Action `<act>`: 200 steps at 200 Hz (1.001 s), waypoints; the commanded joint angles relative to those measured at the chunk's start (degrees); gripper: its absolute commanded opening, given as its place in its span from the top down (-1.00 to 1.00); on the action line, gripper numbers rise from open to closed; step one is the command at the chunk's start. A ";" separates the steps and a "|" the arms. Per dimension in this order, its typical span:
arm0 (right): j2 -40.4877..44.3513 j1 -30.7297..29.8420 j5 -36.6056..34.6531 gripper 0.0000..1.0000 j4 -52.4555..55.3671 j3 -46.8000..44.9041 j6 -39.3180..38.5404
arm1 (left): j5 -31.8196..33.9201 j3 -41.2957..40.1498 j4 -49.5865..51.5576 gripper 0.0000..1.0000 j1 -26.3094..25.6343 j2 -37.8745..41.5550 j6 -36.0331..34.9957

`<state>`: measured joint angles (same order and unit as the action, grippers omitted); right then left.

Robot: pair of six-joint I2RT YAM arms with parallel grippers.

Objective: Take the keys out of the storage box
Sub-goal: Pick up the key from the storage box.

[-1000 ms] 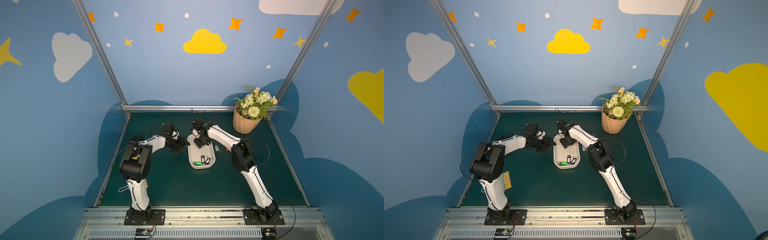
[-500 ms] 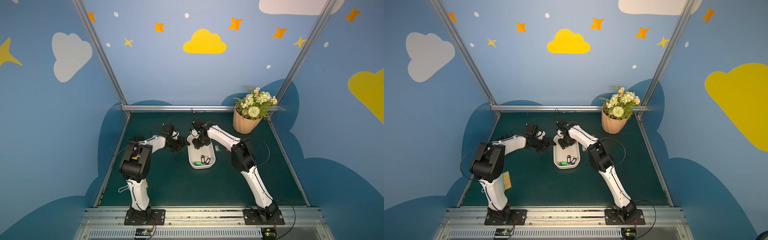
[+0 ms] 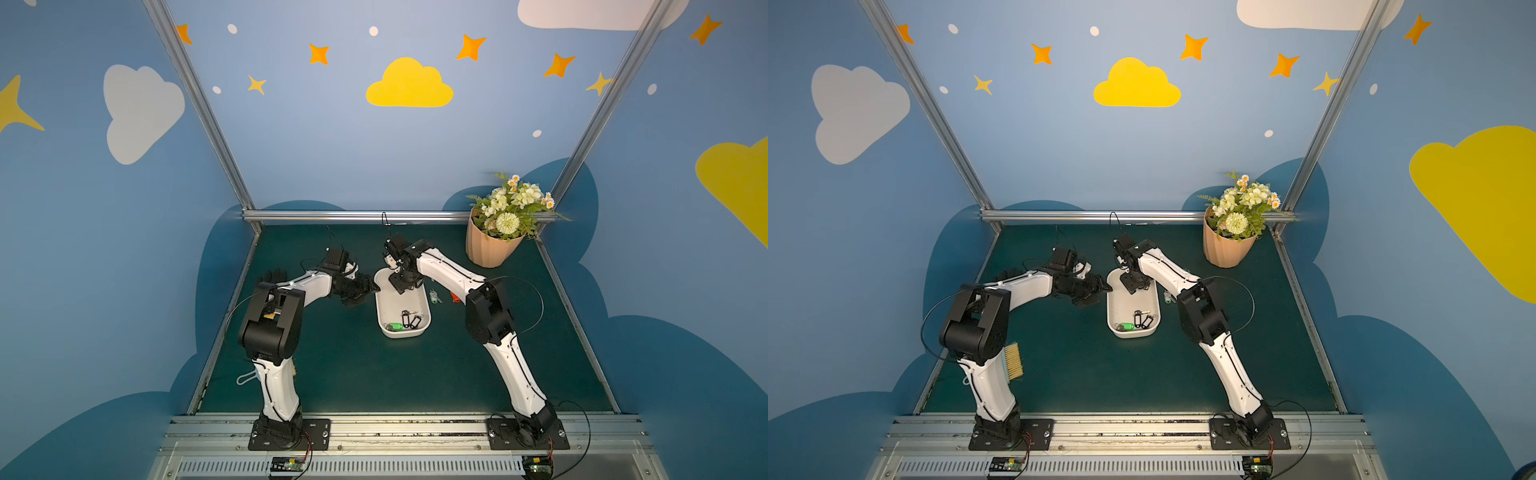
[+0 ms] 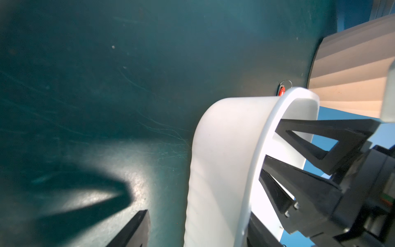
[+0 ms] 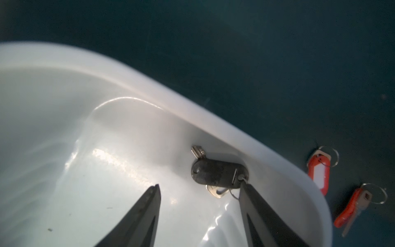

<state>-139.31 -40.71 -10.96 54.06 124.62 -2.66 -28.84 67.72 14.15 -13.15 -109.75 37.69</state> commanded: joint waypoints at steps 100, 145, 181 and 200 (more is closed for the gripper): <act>-3.66 -0.16 8.75 -0.46 2.90 -0.16 6.26 | 0.50 1.71 1.76 -0.44 -0.08 -0.81 -0.60; -1.29 -0.11 15.73 -0.44 3.77 -2.34 8.98 | 0.80 1.71 1.76 -0.44 -0.19 -0.60 -0.52; -1.13 -0.34 19.70 -0.39 3.68 -2.33 9.03 | 0.78 1.80 1.79 -0.44 -0.21 -0.55 -0.45; 0.64 -0.33 19.01 -0.38 3.50 -2.09 8.42 | 0.85 1.71 1.93 -0.45 -0.40 -0.47 -0.53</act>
<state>-140.59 -40.93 5.45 54.74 123.52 5.43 -28.42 68.47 14.68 -13.30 -109.84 37.71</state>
